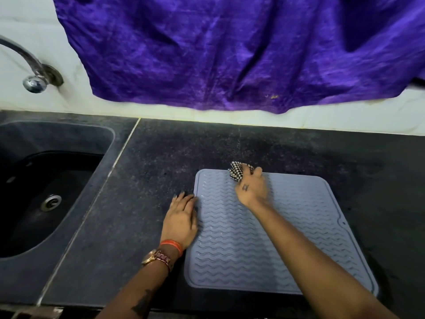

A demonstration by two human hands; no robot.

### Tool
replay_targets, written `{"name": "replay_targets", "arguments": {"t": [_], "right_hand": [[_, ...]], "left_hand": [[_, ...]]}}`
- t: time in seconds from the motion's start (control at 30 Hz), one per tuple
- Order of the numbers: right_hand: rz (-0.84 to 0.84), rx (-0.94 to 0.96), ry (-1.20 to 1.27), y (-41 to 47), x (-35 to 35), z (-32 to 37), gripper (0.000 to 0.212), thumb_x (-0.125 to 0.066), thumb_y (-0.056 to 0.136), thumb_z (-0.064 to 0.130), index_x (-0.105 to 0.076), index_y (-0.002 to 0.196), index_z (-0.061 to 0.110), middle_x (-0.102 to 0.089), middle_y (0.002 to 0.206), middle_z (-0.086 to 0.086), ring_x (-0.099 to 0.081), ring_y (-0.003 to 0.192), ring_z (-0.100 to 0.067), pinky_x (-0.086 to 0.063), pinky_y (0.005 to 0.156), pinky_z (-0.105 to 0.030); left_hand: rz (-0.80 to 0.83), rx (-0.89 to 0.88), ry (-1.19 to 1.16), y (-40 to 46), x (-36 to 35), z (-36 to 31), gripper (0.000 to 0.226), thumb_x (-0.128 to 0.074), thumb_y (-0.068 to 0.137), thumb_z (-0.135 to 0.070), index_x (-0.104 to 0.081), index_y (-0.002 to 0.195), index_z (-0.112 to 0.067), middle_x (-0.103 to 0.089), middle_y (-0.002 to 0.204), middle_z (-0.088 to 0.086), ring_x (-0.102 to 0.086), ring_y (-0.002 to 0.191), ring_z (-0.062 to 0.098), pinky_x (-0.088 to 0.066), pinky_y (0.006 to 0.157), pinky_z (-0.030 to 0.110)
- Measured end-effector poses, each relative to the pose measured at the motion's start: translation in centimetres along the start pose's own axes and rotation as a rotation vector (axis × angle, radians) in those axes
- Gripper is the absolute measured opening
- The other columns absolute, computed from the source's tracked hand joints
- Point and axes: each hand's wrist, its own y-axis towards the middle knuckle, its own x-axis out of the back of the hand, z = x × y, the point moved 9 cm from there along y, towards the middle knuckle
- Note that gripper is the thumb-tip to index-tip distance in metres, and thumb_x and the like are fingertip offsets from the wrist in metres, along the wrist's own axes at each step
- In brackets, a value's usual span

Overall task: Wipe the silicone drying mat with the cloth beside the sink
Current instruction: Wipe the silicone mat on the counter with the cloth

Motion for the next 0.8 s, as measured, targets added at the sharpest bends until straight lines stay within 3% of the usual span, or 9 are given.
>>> {"name": "replay_targets", "arguments": {"t": [0.17,0.27,0.47,0.63,0.8], "right_hand": [[0.030,0.085,-0.166,-0.4,-2.0,3.2,0.070,-0.052,0.089,0.025,-0.014,0.146,0.014,-0.017,0.144,-0.019,-0.032,0.125,-0.037,-0.045,0.094,-0.037],[0.036,0.064,-0.053,0.9,-1.3,3.9,0.061,-0.049,0.091,0.026,-0.022,0.144,0.013,-0.025,0.138,-0.018,-0.042,0.116,-0.036,-0.044,0.093,-0.039],[0.042,0.277,-0.181,0.1,-3.6,7.4,0.070,-0.052,0.087,0.017,-0.014,0.146,0.015,-0.017,0.145,-0.018,-0.034,0.120,-0.035,-0.038,0.100,-0.038],[0.139,0.378,-0.063,1.4,-2.7,8.0,0.056,-0.047,0.092,0.015,-0.026,0.144,0.017,-0.029,0.134,-0.017,-0.041,0.115,-0.035,-0.039,0.101,-0.041],[0.141,0.446,-0.197,-0.5,-4.9,9.1,0.069,-0.050,0.090,0.018,-0.012,0.147,0.021,-0.019,0.141,-0.015,-0.032,0.120,-0.036,-0.036,0.103,-0.042]], "left_hand": [[-0.024,-0.022,-0.005,0.1,0.1,-0.2,0.041,-0.042,0.089,-0.015,-0.051,0.129,-0.008,-0.051,0.136,0.011,-0.034,0.136,0.026,-0.007,0.116,0.030],[-0.027,-0.028,-0.007,0.1,0.1,-0.2,0.042,-0.042,0.088,-0.015,-0.051,0.129,-0.007,-0.051,0.136,0.011,-0.034,0.136,0.026,-0.006,0.116,0.030],[-0.043,-0.041,-0.008,0.1,0.3,-0.4,0.041,-0.044,0.090,-0.014,-0.049,0.131,-0.008,-0.048,0.139,0.010,-0.031,0.137,0.024,-0.003,0.117,0.028],[-0.051,-0.040,-0.005,0.0,0.4,-0.4,0.041,-0.044,0.091,-0.014,-0.048,0.131,-0.009,-0.048,0.139,0.010,-0.031,0.137,0.024,-0.002,0.116,0.027],[-0.050,-0.035,0.002,0.1,0.3,-0.3,0.043,-0.042,0.092,-0.015,-0.045,0.134,-0.009,-0.046,0.141,0.009,-0.030,0.138,0.022,0.000,0.116,0.025]]}}
